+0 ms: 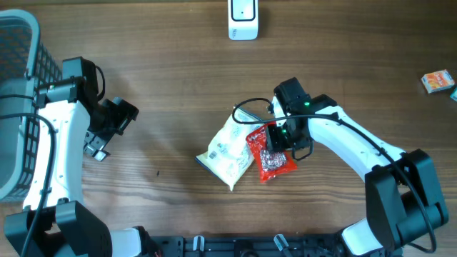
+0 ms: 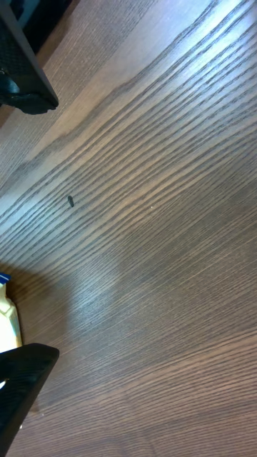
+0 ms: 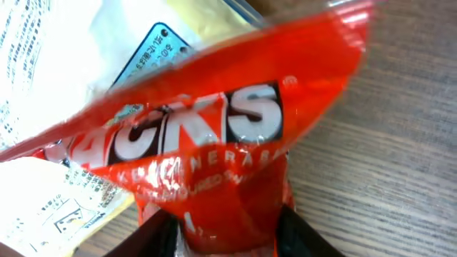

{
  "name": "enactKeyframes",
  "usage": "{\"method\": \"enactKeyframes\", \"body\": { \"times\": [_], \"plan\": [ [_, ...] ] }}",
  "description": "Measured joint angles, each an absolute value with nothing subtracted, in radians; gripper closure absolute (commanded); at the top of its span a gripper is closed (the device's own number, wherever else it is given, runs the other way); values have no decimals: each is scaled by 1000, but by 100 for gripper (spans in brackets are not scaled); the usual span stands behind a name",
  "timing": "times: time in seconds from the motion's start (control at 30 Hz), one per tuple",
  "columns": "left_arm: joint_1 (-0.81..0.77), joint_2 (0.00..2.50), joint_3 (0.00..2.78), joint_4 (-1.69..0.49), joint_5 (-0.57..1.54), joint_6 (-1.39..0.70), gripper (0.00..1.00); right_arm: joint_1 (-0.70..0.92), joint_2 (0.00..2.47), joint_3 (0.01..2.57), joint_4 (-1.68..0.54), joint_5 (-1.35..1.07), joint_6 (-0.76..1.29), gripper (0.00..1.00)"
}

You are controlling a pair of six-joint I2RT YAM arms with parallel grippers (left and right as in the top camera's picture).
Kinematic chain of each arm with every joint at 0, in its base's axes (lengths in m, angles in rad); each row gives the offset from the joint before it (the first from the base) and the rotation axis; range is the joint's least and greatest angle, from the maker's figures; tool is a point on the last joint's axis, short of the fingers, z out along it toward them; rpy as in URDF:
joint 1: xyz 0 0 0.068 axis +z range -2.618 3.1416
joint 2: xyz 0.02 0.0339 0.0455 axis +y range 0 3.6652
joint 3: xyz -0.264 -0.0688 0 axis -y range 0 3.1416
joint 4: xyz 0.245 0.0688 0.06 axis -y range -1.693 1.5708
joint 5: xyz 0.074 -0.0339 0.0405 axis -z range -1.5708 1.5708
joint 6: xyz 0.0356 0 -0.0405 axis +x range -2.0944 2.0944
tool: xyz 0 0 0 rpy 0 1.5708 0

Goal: Scan the item barcode

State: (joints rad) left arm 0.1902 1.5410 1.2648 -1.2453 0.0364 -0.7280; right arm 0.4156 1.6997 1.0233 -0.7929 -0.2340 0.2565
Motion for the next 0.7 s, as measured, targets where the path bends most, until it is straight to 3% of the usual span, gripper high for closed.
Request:
{"method": "enactKeyframes", "body": {
  "times": [0.07,0.23,0.5,0.7],
  "plan": [
    [190,1541,1265,-1245,36,-728,0,416,1700,1023,-780,-233,263,82],
    [190,1541,1265,-1245,36,-728,0,416,1699,1023,-775,-231,283,96],
    [190,1541,1265,-1245,36,-728,0,374,1696,1116,-886,-264,282,96],
    [190,1541,1265,-1245,36,-728,0,238,1696,1186,-789,-645,193,96]
  ]
}}
